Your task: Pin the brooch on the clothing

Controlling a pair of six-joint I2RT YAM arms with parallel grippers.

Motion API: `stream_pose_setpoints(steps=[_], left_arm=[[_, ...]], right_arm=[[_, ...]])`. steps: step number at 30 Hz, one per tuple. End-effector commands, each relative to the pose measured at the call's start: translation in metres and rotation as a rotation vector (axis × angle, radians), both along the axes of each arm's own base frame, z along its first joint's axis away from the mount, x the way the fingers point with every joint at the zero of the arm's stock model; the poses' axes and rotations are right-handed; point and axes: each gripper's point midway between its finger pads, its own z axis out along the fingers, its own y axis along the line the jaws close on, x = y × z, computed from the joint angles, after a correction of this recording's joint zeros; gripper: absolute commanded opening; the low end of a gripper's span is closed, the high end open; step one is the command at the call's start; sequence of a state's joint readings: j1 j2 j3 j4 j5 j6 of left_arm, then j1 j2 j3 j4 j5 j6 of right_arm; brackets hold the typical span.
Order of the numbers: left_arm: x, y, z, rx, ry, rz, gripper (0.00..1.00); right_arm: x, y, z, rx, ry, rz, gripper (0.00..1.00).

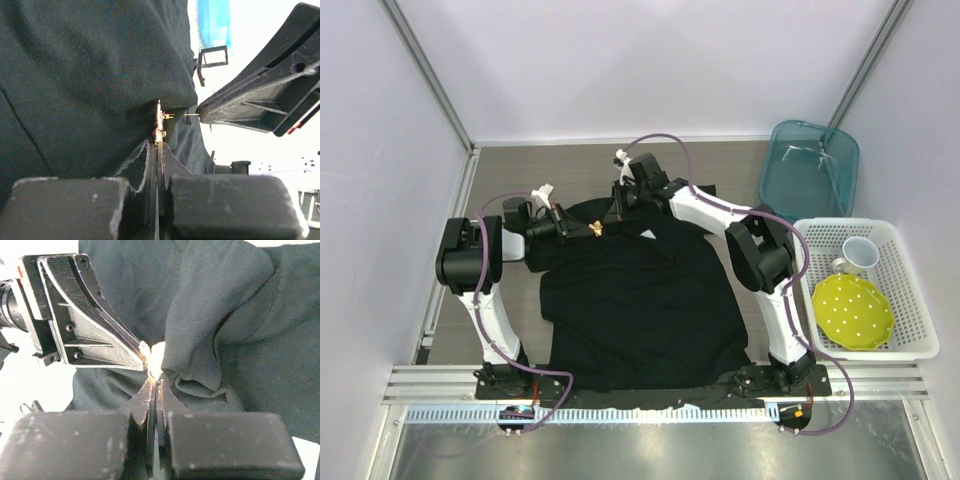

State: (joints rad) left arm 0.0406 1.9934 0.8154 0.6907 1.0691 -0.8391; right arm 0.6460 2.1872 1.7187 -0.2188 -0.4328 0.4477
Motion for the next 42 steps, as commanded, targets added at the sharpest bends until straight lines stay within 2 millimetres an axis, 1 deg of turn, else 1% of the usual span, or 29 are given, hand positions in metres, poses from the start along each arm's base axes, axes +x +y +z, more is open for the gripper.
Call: stream_pose_setpoints(steps=[1, 2, 4, 5, 7, 8, 9, 10, 11, 13, 14, 15, 16, 18, 19, 21, 22, 24, 25, 27, 28, 29, 34, 37, 42], left_arm=[[0.005, 0.001, 0.008, 0.055, -0.057, 0.003, 0.01], [0.004, 0.002, 0.007, 0.056, -0.052, 0.003, 0.01], [0.004, 0.001, 0.007, 0.054, -0.052, -0.001, 0.01], [0.004, 0.001, 0.007, 0.054, -0.05, -0.002, 0.0], [0.004, 0.001, 0.007, 0.052, -0.052, -0.007, 0.0], [0.004, 0.0, 0.007, 0.05, -0.054, -0.012, 0.0], [0.004, 0.0, 0.007, 0.048, -0.054, -0.013, 0.01], [0.003, 0.0, 0.007, 0.047, -0.054, -0.016, 0.01], [0.004, -0.001, 0.009, 0.043, -0.062, -0.024, 0.01], [0.002, -0.002, 0.008, 0.037, -0.056, -0.031, 0.01], [0.002, -0.002, 0.008, 0.034, -0.057, -0.037, 0.01], [0.002, -0.002, 0.008, 0.029, -0.055, -0.043, 0.02], [0.001, -0.002, 0.007, 0.028, -0.051, -0.044, 0.02], [0.002, -0.003, 0.007, 0.022, -0.046, -0.049, 0.02], [0.003, -0.003, 0.007, 0.019, -0.045, -0.051, 0.02], [0.003, -0.003, 0.007, 0.018, -0.044, -0.052, 0.02], [0.004, -0.004, 0.006, 0.013, -0.041, -0.055, 0.02], [0.004, -0.004, 0.008, 0.002, -0.041, -0.061, 0.02], [0.003, -0.005, 0.008, -0.007, -0.039, -0.07, 0.02], [0.003, -0.006, 0.008, -0.015, -0.038, -0.073, 0.02], [0.002, -0.006, 0.008, -0.017, -0.038, -0.075, 0.02], [0.002, -0.006, 0.007, -0.018, -0.035, -0.076, 0.02], [0.001, -0.006, 0.006, -0.025, -0.028, -0.084, 0.02], [0.002, -0.006, 0.005, -0.028, -0.024, -0.084, 0.02], [0.001, -0.007, 0.007, -0.033, -0.029, -0.095, 0.02]], right_arm=[[0.007, 0.018, 0.038, -0.007, -0.139, 0.008, 0.06], [0.002, 0.022, 0.038, -0.01, -0.139, 0.02, 0.06], [0.0, 0.025, 0.038, -0.014, -0.143, 0.033, 0.06], [-0.001, 0.026, 0.036, -0.018, -0.139, 0.035, 0.07], [-0.003, 0.028, 0.037, -0.01, -0.138, 0.045, 0.13], [-0.004, 0.029, 0.04, -0.007, -0.148, 0.063, 0.2], [-0.003, 0.027, 0.041, -0.007, -0.153, 0.07, 0.25], [-0.002, 0.025, 0.045, -0.006, -0.158, 0.079, 0.36], [-0.004, 0.023, 0.051, 0.015, -0.156, 0.106, 0.41], [0.005, 0.009, 0.059, 0.044, -0.142, 0.1, 0.51], [0.003, 0.006, 0.064, 0.073, -0.129, 0.127, 0.53], [0.005, 0.002, 0.07, 0.087, -0.132, 0.128, 0.54], [0.013, -0.011, 0.067, 0.093, -0.126, 0.115, 0.56], [0.012, -0.021, 0.066, 0.111, -0.112, 0.135, 0.56], [0.013, -0.03, 0.055, 0.103, -0.087, 0.125, 0.54], [0.013, -0.036, 0.042, 0.088, -0.073, 0.125, 0.5], [0.011, -0.038, 0.029, 0.073, -0.069, 0.137, 0.46], [0.01, -0.037, 0.02, 0.078, -0.058, 0.149, 0.43], [0.009, -0.032, 0.015, 0.103, -0.036, 0.157, 0.42], [0.009, -0.027, 0.011, 0.129, -0.023, 0.162, 0.42], [0.01, -0.023, 0.013, 0.157, -0.025, 0.169, 0.42], [0.011, -0.022, 0.006, 0.158, -0.014, 0.172, 0.42], [0.01, -0.014, -0.003, 0.202, 0.009, 0.185, 0.43], [0.005, -0.01, -0.007, 0.208, 0.024, 0.196, 0.43], [0.008, -0.009, -0.015, 0.204, 0.042, 0.17, 0.42]])
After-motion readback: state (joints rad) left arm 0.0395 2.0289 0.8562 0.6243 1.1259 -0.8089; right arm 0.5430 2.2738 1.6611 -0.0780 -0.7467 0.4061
